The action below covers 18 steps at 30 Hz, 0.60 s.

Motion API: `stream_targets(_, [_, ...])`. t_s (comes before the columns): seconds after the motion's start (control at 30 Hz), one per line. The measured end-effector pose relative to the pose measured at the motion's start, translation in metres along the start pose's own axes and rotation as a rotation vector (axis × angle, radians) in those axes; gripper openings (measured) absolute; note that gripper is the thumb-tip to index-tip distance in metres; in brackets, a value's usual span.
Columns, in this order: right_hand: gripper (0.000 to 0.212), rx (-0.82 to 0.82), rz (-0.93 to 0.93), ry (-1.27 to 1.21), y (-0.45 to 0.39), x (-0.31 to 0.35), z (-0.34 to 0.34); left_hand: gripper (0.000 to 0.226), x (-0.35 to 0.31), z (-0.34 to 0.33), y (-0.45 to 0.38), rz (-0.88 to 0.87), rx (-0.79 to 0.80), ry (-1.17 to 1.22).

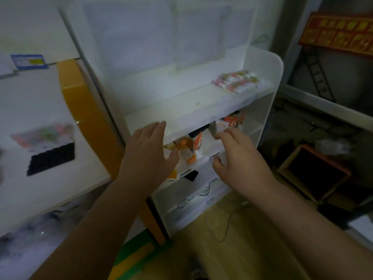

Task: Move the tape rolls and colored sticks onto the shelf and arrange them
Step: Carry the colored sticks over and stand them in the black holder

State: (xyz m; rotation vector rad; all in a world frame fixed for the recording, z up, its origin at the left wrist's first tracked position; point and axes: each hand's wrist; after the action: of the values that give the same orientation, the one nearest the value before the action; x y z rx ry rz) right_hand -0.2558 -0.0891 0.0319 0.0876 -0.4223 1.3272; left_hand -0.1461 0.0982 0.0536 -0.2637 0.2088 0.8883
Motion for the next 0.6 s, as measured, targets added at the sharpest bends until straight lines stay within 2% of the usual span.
stream_targets(0.13, [0.050,0.035,-0.080,0.041,-0.018,-0.032,0.008,0.075,-0.014,-0.016,-0.044,-0.030,0.036,0.011])
stream_targets(0.33, [0.052,0.032,-0.091,0.062,-0.082,-0.067,0.024,0.072,-0.028,-0.027,-0.120,-0.079,0.007,0.004])
stream_targets(0.6, [0.057,0.013,-0.127,0.011,-0.152,-0.097,0.021,0.071,-0.024,-0.047,-0.206,-0.065,0.054,0.017])
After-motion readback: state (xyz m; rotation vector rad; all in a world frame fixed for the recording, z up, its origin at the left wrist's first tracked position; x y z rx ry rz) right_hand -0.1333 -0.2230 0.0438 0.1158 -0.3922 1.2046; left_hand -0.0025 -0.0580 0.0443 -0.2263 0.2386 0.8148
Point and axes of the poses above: each hand's wrist, its own y-axis away from the middle knuckle, its own z-axis out of the back of the hand, x = y × z, and after that the axes turned 9 degrees about x, right-handed
